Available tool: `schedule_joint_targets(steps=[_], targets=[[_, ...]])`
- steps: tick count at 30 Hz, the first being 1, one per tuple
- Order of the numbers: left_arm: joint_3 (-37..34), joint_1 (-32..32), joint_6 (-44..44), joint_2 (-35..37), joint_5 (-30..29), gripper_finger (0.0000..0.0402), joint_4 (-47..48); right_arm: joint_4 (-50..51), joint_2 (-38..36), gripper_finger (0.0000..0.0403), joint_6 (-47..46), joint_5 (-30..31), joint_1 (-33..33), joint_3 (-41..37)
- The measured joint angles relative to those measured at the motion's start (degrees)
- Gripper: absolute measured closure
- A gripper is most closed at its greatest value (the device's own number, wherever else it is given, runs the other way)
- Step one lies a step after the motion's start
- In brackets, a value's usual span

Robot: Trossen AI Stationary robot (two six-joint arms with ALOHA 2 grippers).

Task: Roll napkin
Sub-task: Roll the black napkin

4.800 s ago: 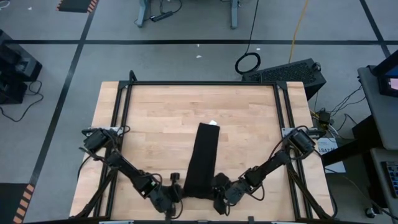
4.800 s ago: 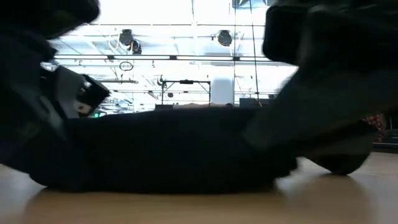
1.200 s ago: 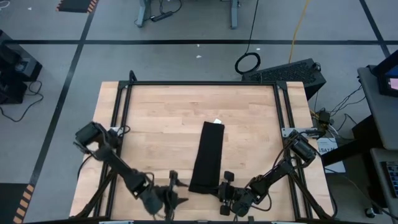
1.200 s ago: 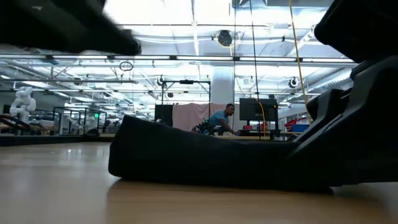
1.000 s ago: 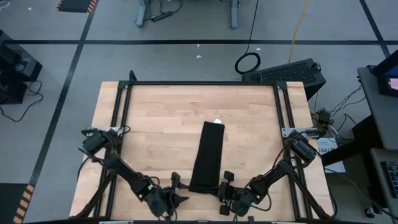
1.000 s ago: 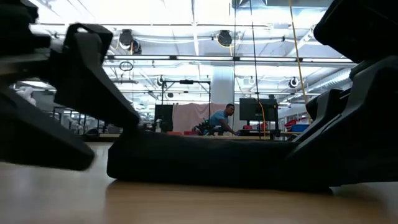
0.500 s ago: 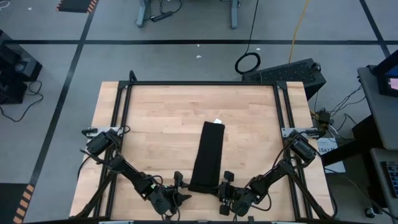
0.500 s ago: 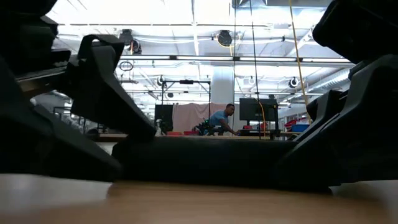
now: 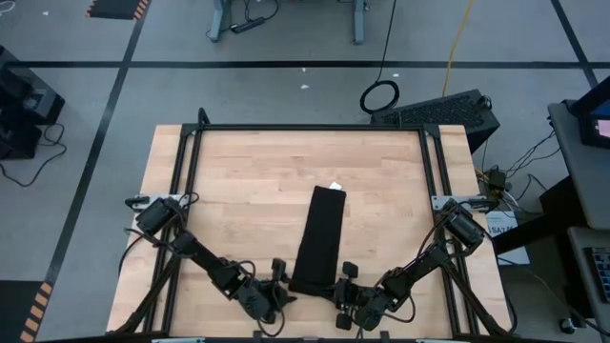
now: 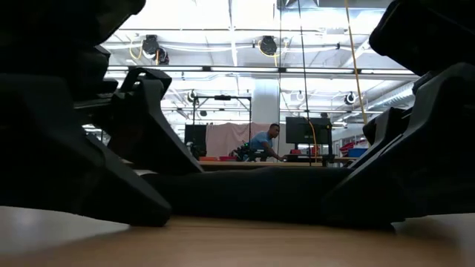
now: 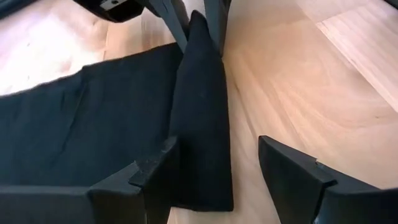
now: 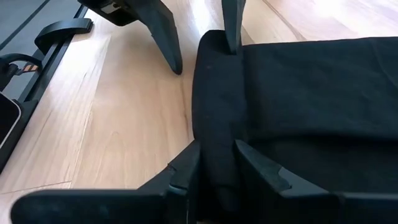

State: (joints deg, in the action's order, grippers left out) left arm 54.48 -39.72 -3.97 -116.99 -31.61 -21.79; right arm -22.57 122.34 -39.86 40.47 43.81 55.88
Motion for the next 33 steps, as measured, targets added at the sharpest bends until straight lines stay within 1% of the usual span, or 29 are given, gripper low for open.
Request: schedule_joint_targets(steps=[6,9,11,17,20,23,27,33], targets=[[0.09,0.82,-2.94,0.09,1.08,0.0182,1.27,0.01,0.00,0.0321,0.00,-0.07,0.00,0.00],[0.09,1.50,-5.90,0.11,2.69,0.0197,1.46,0.02,0.00,0.0321,0.21,-0.09,0.02,-0.01],[0.09,2.07,-7.41,0.11,3.64,0.0219,1.50,0.02,0.00,0.0321,0.27,-0.12,0.02,-0.01],[0.09,4.10,-11.25,0.11,5.18,0.0310,1.84,-1.49,-0.03,0.0321,0.22,-0.22,0.02,-0.08],[0.11,5.64,-15.34,0.34,7.75,0.0351,3.20,-2.74,0.02,0.0321,0.06,-0.71,0.02,-0.09],[0.15,6.94,-19.29,1.20,10.77,0.0379,5.46,-2.69,-0.24,0.0320,-0.20,-1.46,0.02,-0.09],[0.07,8.34,-21.90,2.79,16.19,0.0385,6.45,-0.02,-1.70,0.0304,-0.12,-2.56,0.02,-0.09],[-0.09,10.16,-25.73,5.33,25.46,0.0378,9.53,11.69,-6.87,0.0237,3.11,-3.01,1.39,-0.22]])
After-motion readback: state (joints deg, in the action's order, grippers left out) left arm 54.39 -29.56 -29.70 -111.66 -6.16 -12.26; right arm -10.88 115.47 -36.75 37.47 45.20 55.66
